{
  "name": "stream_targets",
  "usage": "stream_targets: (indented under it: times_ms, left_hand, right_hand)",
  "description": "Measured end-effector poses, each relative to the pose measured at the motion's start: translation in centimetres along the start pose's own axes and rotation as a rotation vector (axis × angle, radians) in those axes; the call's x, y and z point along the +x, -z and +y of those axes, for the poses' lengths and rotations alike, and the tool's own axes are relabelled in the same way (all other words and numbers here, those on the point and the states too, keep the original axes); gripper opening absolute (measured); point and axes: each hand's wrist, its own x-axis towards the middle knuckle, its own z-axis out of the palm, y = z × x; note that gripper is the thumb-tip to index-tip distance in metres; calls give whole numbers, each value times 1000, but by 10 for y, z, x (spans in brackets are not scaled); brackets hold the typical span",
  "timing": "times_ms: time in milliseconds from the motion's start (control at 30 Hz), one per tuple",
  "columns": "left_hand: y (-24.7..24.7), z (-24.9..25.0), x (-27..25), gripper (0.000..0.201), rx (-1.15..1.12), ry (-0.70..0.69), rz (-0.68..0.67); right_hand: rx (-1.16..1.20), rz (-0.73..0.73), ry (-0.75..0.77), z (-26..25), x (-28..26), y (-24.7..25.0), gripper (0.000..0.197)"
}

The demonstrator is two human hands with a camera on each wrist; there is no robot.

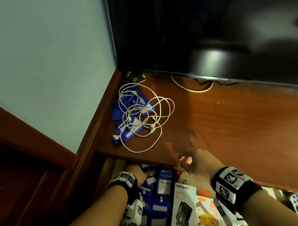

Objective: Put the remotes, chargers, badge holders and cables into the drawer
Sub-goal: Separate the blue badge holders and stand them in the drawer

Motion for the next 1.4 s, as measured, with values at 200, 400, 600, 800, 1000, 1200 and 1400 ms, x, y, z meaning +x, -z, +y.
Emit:
stream_targets:
  times_ms: [200, 400, 600, 800, 1000, 1200, 1400]
  left_hand:
    - [4, -7, 12, 60, 56, -10, -26]
    - [7, -12, 11, 61, 150, -71, -56]
    - [30, -5, -22, 59, 273, -105, 6]
    - [75, -17, -76, 28, 219, -61, 3]
    - [121, -20, -102, 21, -79, -43, 297]
    - [131, -7, -90, 23, -172, -80, 411]
    - [130, 15, -62, 41, -202, -94, 442]
  right_hand:
    - [-31, 11, -22, -5, 15, 4, 23]
    - [-41, 37, -3, -26, 35, -5, 9]
    - [-30, 54, 128, -67, 67, 2, 20]
    - [-63, 26, 300, -116, 108, -6, 25]
    - [-495, 11, 447, -138, 139, -25, 38]
    - [-651, 110, 476, -139, 135, -32, 30]
    - [-663, 147, 496, -113, 122, -26, 20]
